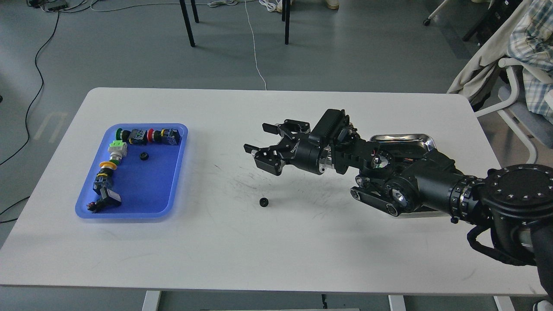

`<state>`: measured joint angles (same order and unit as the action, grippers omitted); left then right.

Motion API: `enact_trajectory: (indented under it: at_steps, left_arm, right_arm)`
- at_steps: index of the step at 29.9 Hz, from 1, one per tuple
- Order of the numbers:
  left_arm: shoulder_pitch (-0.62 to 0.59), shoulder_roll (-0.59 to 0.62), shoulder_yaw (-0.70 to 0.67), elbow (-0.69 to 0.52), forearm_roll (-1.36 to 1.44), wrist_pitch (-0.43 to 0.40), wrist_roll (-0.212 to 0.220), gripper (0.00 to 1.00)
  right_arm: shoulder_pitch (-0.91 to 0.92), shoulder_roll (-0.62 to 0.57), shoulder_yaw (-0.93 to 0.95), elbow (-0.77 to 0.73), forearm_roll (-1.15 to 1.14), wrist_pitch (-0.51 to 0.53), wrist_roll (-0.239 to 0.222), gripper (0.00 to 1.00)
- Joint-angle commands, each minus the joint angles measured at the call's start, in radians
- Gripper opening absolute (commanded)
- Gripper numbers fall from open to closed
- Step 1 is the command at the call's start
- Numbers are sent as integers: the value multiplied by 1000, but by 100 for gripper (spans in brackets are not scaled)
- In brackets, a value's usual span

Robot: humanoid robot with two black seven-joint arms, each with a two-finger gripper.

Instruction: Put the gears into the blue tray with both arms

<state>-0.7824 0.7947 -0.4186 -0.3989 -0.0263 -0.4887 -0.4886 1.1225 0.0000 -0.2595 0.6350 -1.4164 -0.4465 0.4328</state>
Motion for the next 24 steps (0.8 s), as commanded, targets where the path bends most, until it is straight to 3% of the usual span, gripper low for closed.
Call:
enact_trajectory:
  at_steps: [1,7,18,24]
  left_arm:
    - [0,0,6,0,3,0,0,99]
    - [2,-3,15,-9,14,0,0,99]
    - [2,26,38,-100,85,0,0,99]
    - [9,100,38,-225,178,0,0,99]
  right_arm:
    - [31,0,3,5,100,-1,-9,79]
    - [86,-75,9,14,319,-1,-16,83]
    - [76,-323,92,84,552,-1,-16,89]
    - [63,-411,98,84,756,0,-16,92]
